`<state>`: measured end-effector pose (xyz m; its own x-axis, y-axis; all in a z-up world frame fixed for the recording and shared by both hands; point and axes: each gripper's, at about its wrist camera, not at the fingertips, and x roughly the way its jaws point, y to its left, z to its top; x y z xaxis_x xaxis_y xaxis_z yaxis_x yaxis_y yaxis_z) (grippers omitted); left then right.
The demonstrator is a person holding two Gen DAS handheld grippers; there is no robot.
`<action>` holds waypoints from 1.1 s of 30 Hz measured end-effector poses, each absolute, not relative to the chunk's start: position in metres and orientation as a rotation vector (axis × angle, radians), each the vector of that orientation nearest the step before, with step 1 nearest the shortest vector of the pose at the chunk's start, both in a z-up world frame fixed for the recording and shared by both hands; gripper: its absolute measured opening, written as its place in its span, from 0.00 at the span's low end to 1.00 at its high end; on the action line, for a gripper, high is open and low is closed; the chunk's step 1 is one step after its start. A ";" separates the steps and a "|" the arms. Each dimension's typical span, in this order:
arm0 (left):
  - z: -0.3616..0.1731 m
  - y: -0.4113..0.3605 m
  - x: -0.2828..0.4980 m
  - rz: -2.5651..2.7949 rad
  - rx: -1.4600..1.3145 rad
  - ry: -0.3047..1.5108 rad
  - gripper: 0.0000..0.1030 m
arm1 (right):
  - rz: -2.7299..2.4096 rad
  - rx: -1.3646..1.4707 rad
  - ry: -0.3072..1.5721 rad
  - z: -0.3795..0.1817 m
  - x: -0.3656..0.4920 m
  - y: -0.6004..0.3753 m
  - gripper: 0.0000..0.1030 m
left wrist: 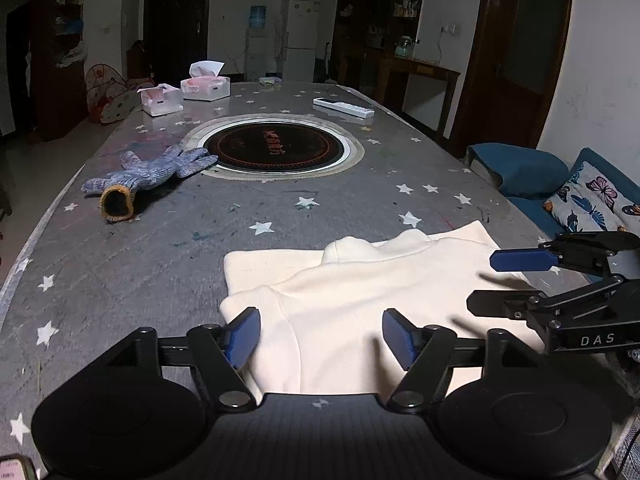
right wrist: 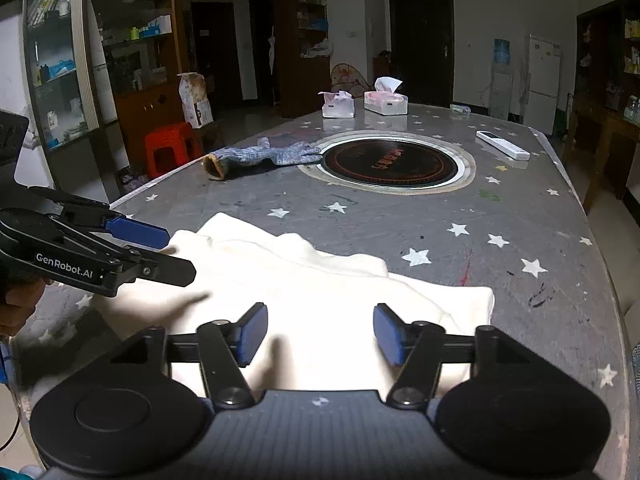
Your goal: Fold clothes
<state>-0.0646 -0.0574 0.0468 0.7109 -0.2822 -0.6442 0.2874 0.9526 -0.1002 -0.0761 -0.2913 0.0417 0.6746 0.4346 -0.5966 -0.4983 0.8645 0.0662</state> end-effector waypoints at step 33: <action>0.056 -0.043 -0.124 -0.218 -0.002 0.610 1.00 | 0.453 -0.036 0.491 0.057 -0.139 -0.298 1.00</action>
